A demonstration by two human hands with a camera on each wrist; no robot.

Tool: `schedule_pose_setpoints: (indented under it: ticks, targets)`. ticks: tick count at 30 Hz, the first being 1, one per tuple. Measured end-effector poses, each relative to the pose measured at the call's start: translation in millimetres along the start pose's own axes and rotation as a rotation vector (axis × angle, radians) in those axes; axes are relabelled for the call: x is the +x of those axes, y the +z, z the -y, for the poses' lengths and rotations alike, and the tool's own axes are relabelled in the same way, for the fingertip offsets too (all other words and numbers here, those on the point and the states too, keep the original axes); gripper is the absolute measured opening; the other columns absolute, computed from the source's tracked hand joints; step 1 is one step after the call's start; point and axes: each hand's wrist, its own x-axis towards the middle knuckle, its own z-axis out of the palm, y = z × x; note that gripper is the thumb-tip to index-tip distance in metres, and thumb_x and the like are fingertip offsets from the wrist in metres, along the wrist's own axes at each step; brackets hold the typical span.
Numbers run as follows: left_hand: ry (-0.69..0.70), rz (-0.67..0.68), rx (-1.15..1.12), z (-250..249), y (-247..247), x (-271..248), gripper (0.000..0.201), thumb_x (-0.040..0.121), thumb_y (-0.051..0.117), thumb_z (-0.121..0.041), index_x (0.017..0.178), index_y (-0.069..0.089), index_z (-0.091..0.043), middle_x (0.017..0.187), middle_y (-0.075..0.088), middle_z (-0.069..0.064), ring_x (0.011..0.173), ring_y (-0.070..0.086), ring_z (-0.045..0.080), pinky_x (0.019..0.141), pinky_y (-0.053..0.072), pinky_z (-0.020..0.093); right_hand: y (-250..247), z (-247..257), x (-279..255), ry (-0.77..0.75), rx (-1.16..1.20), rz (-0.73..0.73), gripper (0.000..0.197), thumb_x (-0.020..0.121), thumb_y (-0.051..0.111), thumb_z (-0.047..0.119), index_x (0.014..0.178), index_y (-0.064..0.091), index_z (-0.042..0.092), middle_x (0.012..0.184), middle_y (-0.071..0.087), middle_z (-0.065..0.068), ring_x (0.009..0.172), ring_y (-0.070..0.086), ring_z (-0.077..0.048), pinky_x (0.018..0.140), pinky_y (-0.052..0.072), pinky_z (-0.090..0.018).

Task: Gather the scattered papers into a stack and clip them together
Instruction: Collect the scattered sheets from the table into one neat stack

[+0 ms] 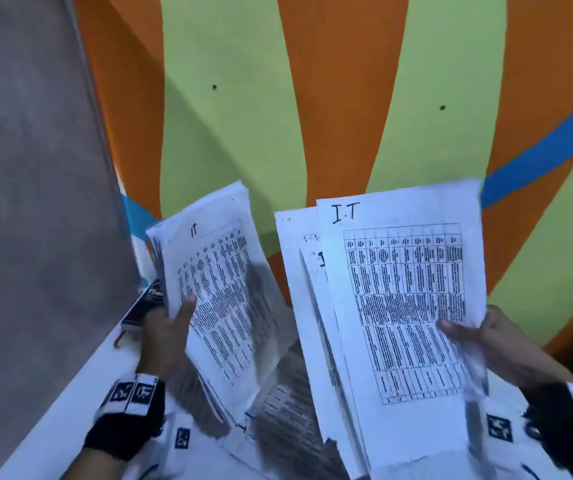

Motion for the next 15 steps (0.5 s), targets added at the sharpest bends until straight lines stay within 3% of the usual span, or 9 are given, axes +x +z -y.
schedule_pose_setpoints:
  ticks: [1, 2, 3, 4, 6, 8, 9, 13, 15]
  targets:
    - [-0.006, 0.043, -0.030, -0.8, 7.2, -4.2, 0.030, 0.084, 0.061, -0.033, 0.074, 0.064, -0.005, 0.048, 0.058, -0.009, 0.060, 0.051, 0.013, 0.059, 0.039, 0.030, 9.4, -9.9, 4.1, 0.012, 0.016, 0.030, 0.006, 0.079, 0.069, 0.011, 0.074, 0.067, 0.010, 0.064, 0.071, 0.002, 0.066, 0.068, -0.004, 0.075, 0.052, -0.026]
    - [-0.013, 0.087, -0.070, -1.8, 15.1, -8.8, 0.020, 0.086, 0.062, -0.026, 0.084, 0.066, -0.006, 0.063, 0.065, -0.013, 0.070, 0.059, 0.015, 0.064, 0.044, 0.028, 20.4, -20.9, 9.2, 0.038, 0.033, 0.042, 0.013, 0.078, 0.072, 0.016, 0.091, 0.071, 0.011, 0.085, 0.076, 0.000, 0.086, 0.071, -0.011, 0.090, 0.050, -0.035]
    - [-0.025, 0.137, -0.107, -3.1, 22.3, -13.3, 0.012, 0.088, 0.062, -0.017, 0.094, 0.067, -0.007, 0.078, 0.069, -0.011, 0.080, 0.065, 0.014, 0.069, 0.049, 0.026, 29.4, -33.6, 13.8, 0.060, 0.045, 0.058, 0.026, 0.077, 0.075, 0.020, 0.101, 0.070, 0.011, 0.100, 0.075, -0.003, 0.098, 0.069, -0.018, 0.095, 0.046, -0.040]
    - [-0.045, 0.199, -0.144, -1.8, 28.9, -17.7, 0.010, 0.089, 0.061, -0.011, 0.096, 0.068, -0.012, 0.084, 0.073, -0.011, 0.084, 0.067, 0.007, 0.072, 0.053, 0.020, 37.6, -46.6, 17.6, 0.084, 0.080, 0.045, 0.035, 0.073, 0.079, 0.025, 0.102, 0.069, 0.008, 0.103, 0.074, -0.006, 0.100, 0.069, -0.022, 0.094, 0.045, -0.042]
    - [-0.104, 0.335, -0.185, -3.4, 39.6, -27.3, 0.014, 0.088, 0.062, -0.011, 0.092, 0.068, -0.023, 0.083, 0.075, -0.017, 0.083, 0.068, -0.001, 0.074, 0.055, 0.016, 50.3, -70.3, 23.9, 0.151, 0.072, 0.024, 0.051, 0.065, 0.085, 0.041, 0.090, 0.066, 0.001, 0.082, 0.071, -0.011, 0.078, 0.067, -0.023, 0.084, 0.047, -0.041]
    - [-0.162, 0.440, -0.172, -1.1, 46.9, -33.8, 0.009, 0.085, 0.066, -0.027, 0.093, 0.070, -0.026, 0.093, 0.076, -0.012, 0.092, 0.070, 0.008, 0.081, 0.057, 0.030, 58.2, -87.0, 26.1, 0.209, 0.045, -0.002, 0.059, 0.060, 0.084, 0.053, 0.083, 0.063, 0.003, 0.065, 0.061, -0.016, 0.064, 0.059, -0.020, 0.075, 0.049, -0.041]
    - [-0.184, 0.468, -0.155, 1.1, 48.9, -35.0, 0.019, 0.081, 0.067, -0.040, 0.094, 0.071, -0.027, 0.098, 0.075, -0.007, 0.096, 0.070, 0.014, 0.084, 0.056, 0.037, 61.0, -90.9, 24.1, 0.223, 0.043, -0.013, 0.059, 0.059, 0.083, 0.055, 0.080, 0.061, 0.005, 0.062, 0.056, -0.011, 0.062, 0.054, -0.018, 0.070, 0.047, -0.038]
    - [-0.250, 0.529, -0.153, 2.3, 53.0, -43.3, 0.048, 0.074, 0.058, -0.064, 0.099, 0.071, -0.025, 0.102, 0.074, 0.006, 0.098, 0.069, 0.024, 0.087, 0.055, 0.043, 77.4, -76.7, 9.3, 0.233, 0.140, -0.052, 0.041, 0.063, 0.083, 0.037, 0.070, 0.051, 0.013, 0.052, 0.043, 0.008, 0.059, 0.041, -0.016, 0.061, 0.034, -0.032]
    - [-0.214, 0.566, -0.134, -0.4, 54.1, -46.1, 0.065, 0.058, 0.062, -0.080, 0.096, 0.071, -0.028, 0.098, 0.075, 0.001, 0.092, 0.070, 0.018, 0.076, 0.058, 0.030, 84.7, -76.7, 7.7, 0.221, 0.151, -0.096, 0.033, 0.073, 0.079, 0.019, 0.067, 0.047, 0.013, 0.048, 0.041, 0.009, 0.055, 0.039, -0.016, 0.058, 0.034, -0.029]
